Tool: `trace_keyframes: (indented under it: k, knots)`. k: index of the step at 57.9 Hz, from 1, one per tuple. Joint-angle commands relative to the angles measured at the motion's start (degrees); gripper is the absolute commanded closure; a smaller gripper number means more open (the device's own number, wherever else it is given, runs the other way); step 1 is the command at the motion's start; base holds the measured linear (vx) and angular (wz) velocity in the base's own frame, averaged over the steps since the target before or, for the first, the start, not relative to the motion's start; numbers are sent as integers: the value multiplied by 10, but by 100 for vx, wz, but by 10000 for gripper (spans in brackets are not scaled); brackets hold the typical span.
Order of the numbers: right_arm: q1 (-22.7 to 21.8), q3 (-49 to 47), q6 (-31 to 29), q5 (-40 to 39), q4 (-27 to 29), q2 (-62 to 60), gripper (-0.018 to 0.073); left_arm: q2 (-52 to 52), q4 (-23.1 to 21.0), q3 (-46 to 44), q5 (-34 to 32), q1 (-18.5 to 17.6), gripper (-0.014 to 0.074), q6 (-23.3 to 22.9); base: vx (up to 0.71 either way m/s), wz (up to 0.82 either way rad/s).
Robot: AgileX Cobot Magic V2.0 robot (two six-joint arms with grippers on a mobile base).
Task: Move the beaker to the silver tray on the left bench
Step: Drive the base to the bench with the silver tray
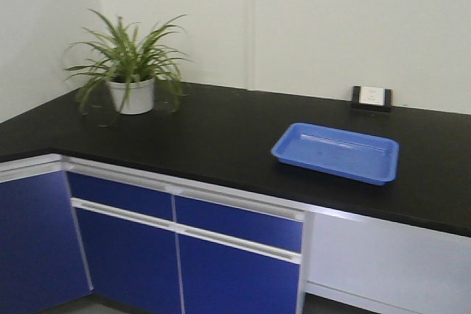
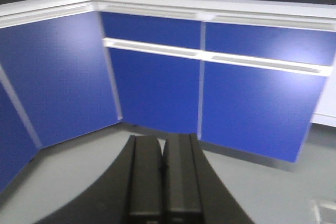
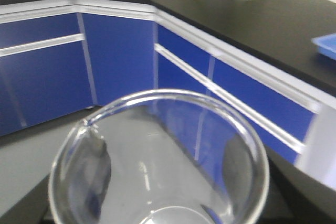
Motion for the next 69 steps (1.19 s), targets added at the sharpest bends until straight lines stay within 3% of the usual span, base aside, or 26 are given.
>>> trace_keyframes:
  k: [1,37,69]
  knots:
    - [-2,-17,-4,-49,-4,1,562,-9,-1,16,-44,-3,595,-1,-27,73]
    - [-2,-17,-4,-49,-4,1,562,-9,-1,16,-44,-3,595,-1,-22,82]
    - [-2,-17,-4,-49,-4,1,562,-9,-1,16,-44,-3,595,-1,-4,74]
